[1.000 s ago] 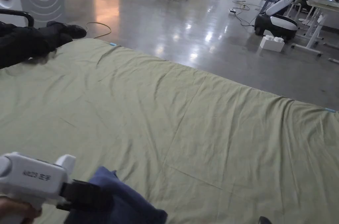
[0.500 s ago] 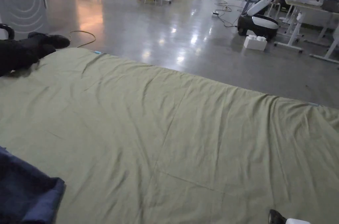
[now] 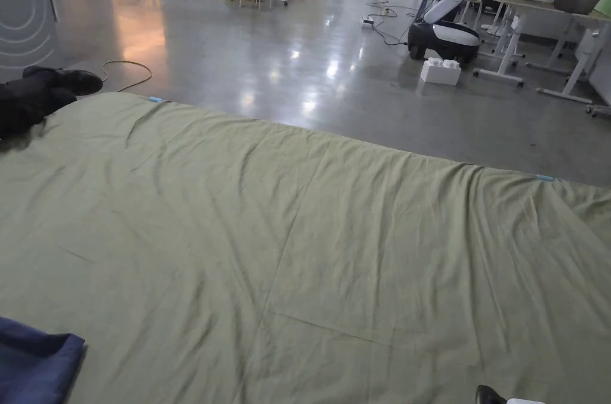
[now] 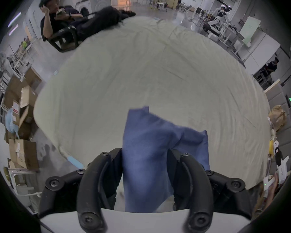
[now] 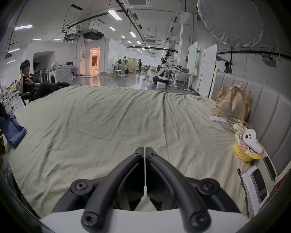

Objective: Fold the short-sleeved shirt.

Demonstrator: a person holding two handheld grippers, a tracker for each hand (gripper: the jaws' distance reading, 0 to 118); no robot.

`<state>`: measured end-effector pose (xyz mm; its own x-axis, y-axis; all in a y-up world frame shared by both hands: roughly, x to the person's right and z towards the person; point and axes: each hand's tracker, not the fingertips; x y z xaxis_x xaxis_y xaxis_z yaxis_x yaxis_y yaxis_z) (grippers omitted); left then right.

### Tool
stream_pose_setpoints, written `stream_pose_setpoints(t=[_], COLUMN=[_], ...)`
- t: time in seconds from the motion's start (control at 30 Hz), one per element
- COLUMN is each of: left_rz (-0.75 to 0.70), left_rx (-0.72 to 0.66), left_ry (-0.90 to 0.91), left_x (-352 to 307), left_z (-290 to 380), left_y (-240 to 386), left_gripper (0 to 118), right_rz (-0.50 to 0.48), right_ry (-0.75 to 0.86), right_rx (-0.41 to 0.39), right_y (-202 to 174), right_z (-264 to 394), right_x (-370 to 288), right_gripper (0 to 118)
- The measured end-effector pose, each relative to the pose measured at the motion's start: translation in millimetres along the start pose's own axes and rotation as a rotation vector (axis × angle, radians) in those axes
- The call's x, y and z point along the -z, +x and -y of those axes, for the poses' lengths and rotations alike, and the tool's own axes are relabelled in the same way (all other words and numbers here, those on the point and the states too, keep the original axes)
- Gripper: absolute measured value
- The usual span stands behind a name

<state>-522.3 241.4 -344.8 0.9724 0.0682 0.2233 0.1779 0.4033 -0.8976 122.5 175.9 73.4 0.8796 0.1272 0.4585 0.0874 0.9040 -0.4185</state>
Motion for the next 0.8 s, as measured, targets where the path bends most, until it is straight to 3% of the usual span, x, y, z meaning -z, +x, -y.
stream_pose_setpoints(t=[0.17,0.37,0.57,0.67,0.8], left_rz=[-0.032,0.153,0.322,0.403,0.416], left_rx=[-0.029,0.048,0.206,0.19,0.201], left_ry=[0.189,0.291,0.416,0.533,0.675], left_x=[-52,-67,-56,-52,-51], left_z=[1,16,43,59,84], left_y=[17,75,168,217,284], left_gripper=[59,59,59,59,59], right_rz=[-0.015,-0.031,-0.032,-0.048,0.0], right_ry=[0.01,0.022,0.044,0.056,0.091], right_rx=[0.006,0.018,0.043,0.091,0.114], right_y=[-1,-3,-1,0,6], right_z=[-4,-7,-15,-23,-39], right_x=[1,3,-1,-1,-4], right_gripper=[2,2,2,2,2])
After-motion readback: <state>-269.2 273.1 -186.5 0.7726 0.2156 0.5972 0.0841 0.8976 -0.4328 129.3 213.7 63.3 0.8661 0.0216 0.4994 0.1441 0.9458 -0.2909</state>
